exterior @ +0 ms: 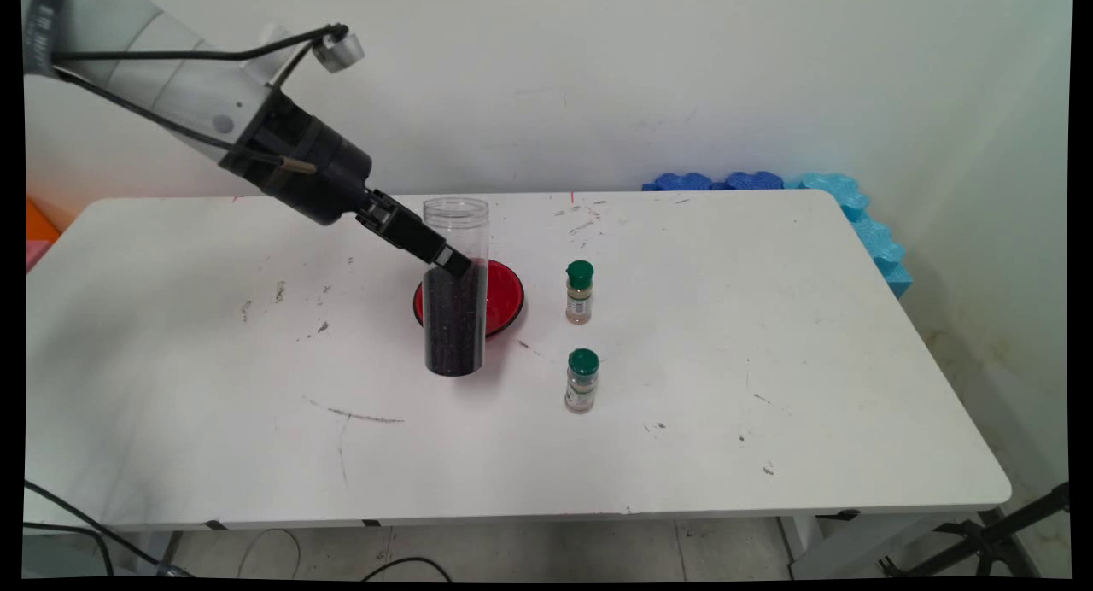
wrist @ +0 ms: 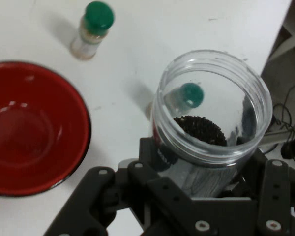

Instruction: Pour the black seasoning powder in the red bowl

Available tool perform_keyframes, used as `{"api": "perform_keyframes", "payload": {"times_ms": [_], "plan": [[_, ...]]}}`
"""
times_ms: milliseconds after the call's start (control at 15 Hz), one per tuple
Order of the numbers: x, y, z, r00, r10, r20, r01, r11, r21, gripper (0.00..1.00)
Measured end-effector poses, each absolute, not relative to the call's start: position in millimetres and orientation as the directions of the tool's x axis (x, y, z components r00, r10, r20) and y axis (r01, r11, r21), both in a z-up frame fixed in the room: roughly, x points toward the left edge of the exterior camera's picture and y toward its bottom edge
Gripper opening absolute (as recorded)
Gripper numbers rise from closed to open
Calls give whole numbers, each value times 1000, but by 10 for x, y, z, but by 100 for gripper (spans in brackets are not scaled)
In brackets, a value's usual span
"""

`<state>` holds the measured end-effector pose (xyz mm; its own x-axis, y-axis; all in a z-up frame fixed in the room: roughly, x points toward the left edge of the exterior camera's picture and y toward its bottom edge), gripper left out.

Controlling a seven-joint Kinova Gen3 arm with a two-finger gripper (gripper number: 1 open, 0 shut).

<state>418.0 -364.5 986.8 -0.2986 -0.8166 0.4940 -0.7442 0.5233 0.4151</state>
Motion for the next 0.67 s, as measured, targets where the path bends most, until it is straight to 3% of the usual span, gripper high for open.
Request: {"api": "perform_keyframes", "payload": {"times_ms": [667], "plan": [[4191,-3842,9647,-102,-953,283,-836,237,495,0]]}}
